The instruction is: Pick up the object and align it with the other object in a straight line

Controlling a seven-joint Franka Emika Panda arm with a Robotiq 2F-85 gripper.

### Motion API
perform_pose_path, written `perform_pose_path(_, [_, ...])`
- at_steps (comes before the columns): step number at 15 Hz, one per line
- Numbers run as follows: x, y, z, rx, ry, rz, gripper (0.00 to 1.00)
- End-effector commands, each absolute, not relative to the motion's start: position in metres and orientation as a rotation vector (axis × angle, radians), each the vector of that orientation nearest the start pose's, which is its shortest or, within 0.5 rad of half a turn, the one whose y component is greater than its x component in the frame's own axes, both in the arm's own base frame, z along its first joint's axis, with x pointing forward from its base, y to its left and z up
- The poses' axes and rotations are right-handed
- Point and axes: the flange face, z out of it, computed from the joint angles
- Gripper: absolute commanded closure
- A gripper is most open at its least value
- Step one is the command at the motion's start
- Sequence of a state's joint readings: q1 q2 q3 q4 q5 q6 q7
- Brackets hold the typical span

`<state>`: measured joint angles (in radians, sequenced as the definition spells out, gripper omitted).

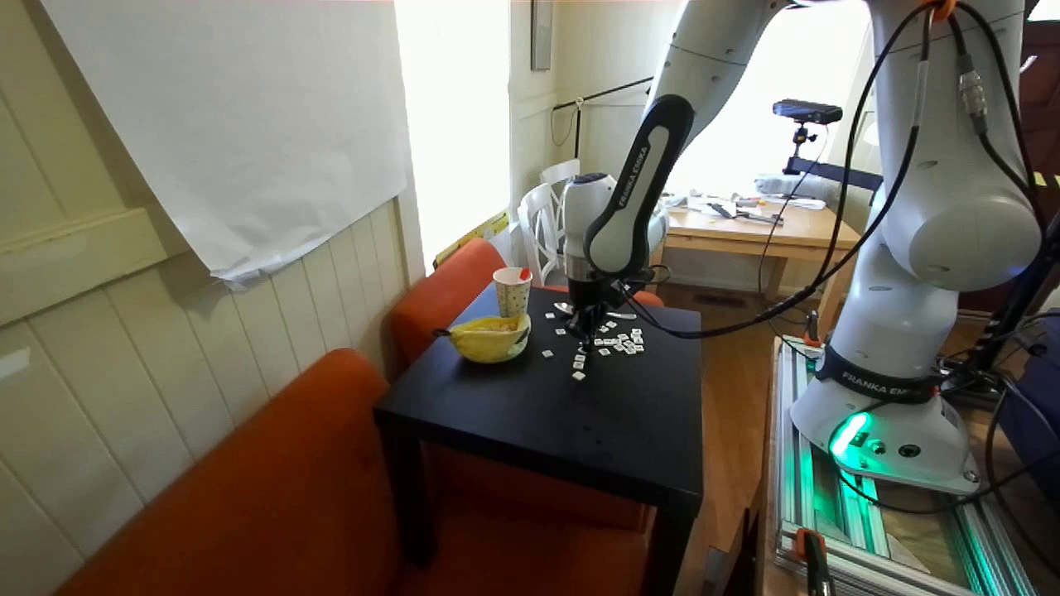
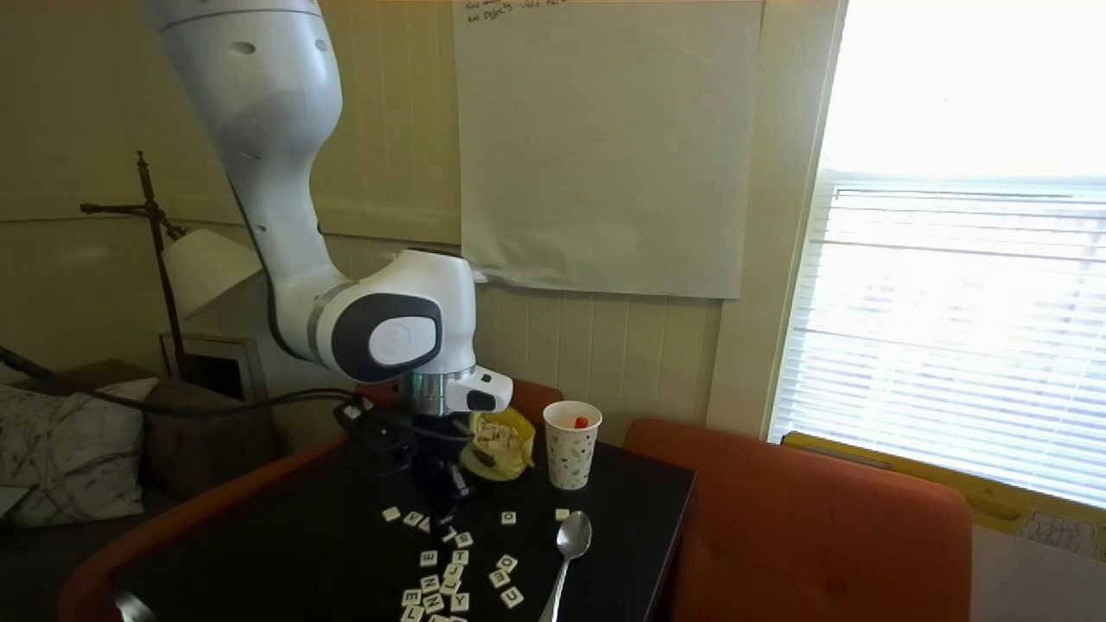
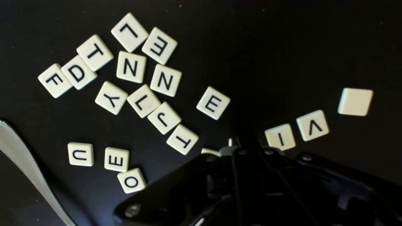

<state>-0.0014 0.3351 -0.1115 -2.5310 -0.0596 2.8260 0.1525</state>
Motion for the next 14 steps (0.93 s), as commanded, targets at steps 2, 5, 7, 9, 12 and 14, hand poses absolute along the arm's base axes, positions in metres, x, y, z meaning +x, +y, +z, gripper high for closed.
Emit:
perform_pose_path(2, [0.4534,-0.0497,0.1403,-3.169,0.226,0.102,0.99])
perform_pose_path(5, [0.4548,-0.0495,0.139,-3.167,0.185,0.12,0.99])
perform_pose_path(7, [0.4558,-0.0507,0.1384,-3.166,0.161,0.125,0.99])
perform_pose_path(9, [0.4572,-0.0516,0.1378,-3.169,0.138,0.131,0.99])
perform_pose_path(12, [0.4593,-0.0535,0.1374,-3.181,0.058,0.132,0.99])
perform_pose_path(14, [0.4594,-0.0545,0.1373,-3.185,-0.023,0.141,0.99])
